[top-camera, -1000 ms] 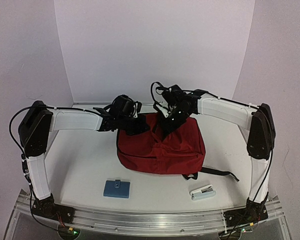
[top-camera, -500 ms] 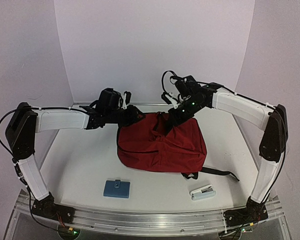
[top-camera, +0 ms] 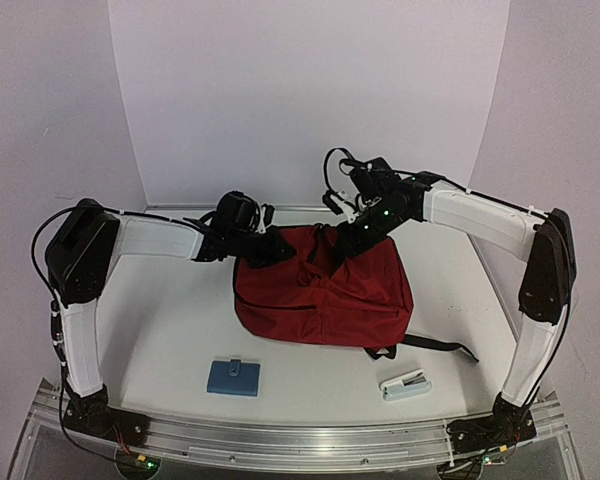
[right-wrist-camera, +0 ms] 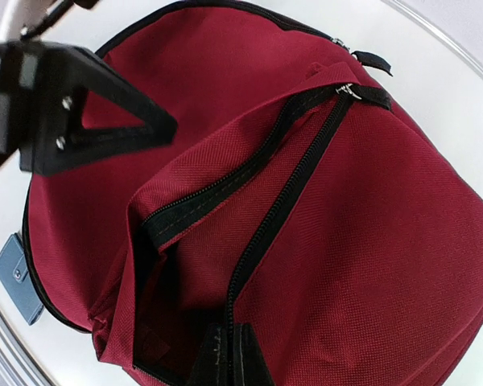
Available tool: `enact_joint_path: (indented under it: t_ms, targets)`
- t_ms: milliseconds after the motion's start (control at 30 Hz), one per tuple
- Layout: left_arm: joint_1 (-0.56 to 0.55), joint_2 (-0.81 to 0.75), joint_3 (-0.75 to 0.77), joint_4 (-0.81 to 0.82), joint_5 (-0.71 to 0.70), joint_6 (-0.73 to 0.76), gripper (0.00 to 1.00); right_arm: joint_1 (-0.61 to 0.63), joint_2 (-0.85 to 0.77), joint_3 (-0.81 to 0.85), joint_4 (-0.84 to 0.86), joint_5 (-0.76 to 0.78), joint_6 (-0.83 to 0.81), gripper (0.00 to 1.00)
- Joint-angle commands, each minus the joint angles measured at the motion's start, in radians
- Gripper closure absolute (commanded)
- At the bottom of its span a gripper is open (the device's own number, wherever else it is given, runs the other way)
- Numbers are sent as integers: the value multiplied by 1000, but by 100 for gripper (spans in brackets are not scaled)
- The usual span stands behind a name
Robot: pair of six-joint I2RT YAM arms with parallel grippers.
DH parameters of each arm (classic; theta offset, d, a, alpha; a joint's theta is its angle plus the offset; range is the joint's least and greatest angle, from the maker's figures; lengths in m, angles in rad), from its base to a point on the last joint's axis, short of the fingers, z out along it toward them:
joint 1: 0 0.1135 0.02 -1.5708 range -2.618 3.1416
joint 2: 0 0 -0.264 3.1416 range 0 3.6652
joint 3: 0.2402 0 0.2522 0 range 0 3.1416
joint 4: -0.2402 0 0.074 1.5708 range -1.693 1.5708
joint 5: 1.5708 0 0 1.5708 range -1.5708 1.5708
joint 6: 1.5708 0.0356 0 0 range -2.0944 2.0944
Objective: Pack the student bag
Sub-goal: Adjust the student bag at the center of the board.
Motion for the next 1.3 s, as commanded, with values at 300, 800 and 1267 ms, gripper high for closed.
enact_joint_path:
  t_ms: [300, 800, 1267]
  targets:
    - [-101, 59, 198, 0, 88, 91, 88, -10, -38, 14, 10, -19, 13, 100]
    - [-91, -115, 15, 52, -12, 73, 77, -26, -55, -20, 20, -19, 13, 100]
    - [-21, -79, -11, -24, -29, 38, 79, -27, -71, -8, 24, -29, 13, 100]
